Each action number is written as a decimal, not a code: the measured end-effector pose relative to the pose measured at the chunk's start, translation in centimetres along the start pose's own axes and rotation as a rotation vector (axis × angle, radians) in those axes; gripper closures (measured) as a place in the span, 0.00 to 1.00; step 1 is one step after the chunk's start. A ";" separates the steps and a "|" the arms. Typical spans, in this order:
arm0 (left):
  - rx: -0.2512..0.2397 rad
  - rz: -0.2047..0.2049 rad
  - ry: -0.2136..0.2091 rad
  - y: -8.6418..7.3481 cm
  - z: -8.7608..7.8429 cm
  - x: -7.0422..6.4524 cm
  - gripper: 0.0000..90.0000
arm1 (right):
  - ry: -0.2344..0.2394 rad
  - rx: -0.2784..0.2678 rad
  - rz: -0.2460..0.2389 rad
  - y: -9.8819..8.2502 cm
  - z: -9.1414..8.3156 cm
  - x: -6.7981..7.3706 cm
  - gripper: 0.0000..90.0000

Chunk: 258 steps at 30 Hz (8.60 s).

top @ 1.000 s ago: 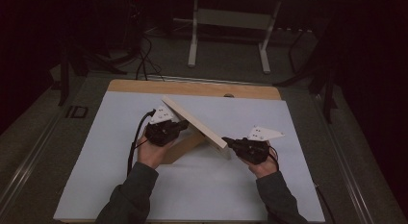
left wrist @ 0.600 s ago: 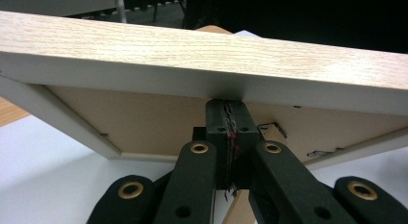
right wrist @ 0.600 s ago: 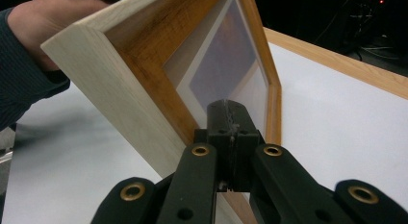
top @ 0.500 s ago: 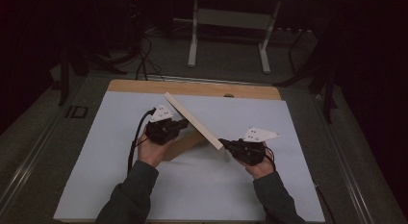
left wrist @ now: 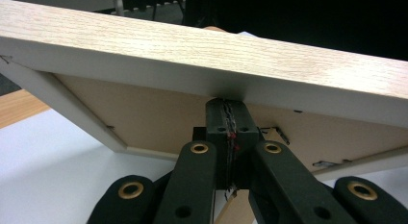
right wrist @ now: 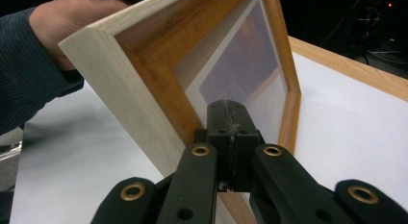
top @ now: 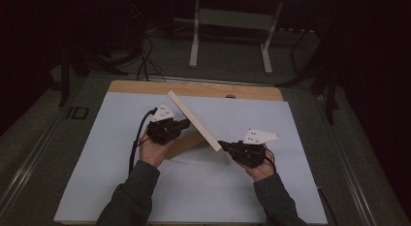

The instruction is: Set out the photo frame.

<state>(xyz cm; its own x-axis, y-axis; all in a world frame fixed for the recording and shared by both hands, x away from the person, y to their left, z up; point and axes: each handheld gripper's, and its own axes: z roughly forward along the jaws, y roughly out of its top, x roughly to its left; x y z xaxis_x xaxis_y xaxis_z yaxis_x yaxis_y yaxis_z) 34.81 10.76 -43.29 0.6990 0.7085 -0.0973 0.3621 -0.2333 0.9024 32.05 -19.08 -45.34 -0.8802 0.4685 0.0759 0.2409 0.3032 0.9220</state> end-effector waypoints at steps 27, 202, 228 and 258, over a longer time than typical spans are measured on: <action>0.004 -0.008 0.008 0.3 0.7 0.3 1.00 | 0.040 -0.002 -0.026 0.7 1.0 1.1 1.00; 0.024 -0.021 -0.153 -2.9 -4.5 -3.7 0.71 | -0.015 0.062 -0.030 0.2 3.9 1.2 0.96; 0.018 -0.066 0.006 -3.4 -7.0 0.4 0.69 | -0.068 0.073 -0.009 0.0 3.2 -0.1 0.88; -0.019 -0.137 0.051 -5.1 -11.1 4.8 0.77 | -0.177 0.099 0.062 0.7 5.0 -4.6 0.68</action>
<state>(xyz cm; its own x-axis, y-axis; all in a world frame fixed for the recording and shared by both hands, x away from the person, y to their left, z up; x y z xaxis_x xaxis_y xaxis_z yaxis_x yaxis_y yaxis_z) 29.50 22.77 -43.75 0.6116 0.7656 -0.1993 0.4398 -0.1196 0.8901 38.29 -16.89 -46.91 -0.7788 0.6248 0.0556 0.3392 0.3450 0.8752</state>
